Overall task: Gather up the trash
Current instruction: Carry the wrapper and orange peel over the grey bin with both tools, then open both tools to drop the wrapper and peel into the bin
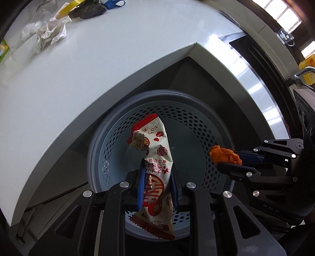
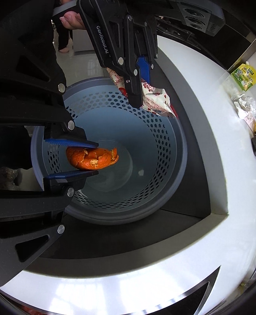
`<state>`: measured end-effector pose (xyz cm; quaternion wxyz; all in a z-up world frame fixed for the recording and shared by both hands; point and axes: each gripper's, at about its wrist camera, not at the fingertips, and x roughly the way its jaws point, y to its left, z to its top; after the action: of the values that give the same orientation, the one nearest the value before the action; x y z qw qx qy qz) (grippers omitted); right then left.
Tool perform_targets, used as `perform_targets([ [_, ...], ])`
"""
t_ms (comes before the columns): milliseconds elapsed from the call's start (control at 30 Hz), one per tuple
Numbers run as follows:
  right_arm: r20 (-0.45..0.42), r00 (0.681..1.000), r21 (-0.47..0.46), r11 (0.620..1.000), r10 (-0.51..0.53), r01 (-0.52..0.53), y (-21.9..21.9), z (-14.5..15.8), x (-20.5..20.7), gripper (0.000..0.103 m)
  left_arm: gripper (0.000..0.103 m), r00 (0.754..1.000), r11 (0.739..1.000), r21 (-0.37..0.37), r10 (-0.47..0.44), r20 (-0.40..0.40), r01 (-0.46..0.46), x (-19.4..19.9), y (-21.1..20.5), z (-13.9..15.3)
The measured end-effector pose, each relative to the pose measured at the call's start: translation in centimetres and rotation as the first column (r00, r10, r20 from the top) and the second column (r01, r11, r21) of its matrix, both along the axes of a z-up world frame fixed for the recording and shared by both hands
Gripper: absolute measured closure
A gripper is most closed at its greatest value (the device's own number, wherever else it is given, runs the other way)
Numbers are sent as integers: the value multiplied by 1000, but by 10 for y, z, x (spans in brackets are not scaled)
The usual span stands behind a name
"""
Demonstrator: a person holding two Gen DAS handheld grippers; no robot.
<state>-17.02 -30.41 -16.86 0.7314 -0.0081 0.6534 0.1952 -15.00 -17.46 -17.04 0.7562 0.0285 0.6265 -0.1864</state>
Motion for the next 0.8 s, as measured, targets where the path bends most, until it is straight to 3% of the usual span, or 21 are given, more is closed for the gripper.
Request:
perform_targets([
  [467, -78, 997, -54, 998, -17, 13, 6, -34, 20, 82, 81, 982, 989, 40, -135, -129, 141, 3, -15, -52],
  [700, -106, 994, -69, 997, -25, 18, 12, -47, 17, 80, 80, 976, 983, 58, -167, -139, 176, 2, -25, -64],
  [733, -109, 994, -64, 998, -29, 22, 13, -48, 17, 79, 79, 977, 982, 61, -167, -135, 176, 1, -25, -64],
  [767, -108, 994, -63, 998, -34, 28, 11, -49, 18, 67, 70, 978, 982, 65, -166, -130, 175, -2, -23, -64],
  [800, -97, 994, -68, 997, -40, 34, 10, -47, 19, 54, 50, 980, 983, 76, -160, -119, 170, -4, -23, -63],
])
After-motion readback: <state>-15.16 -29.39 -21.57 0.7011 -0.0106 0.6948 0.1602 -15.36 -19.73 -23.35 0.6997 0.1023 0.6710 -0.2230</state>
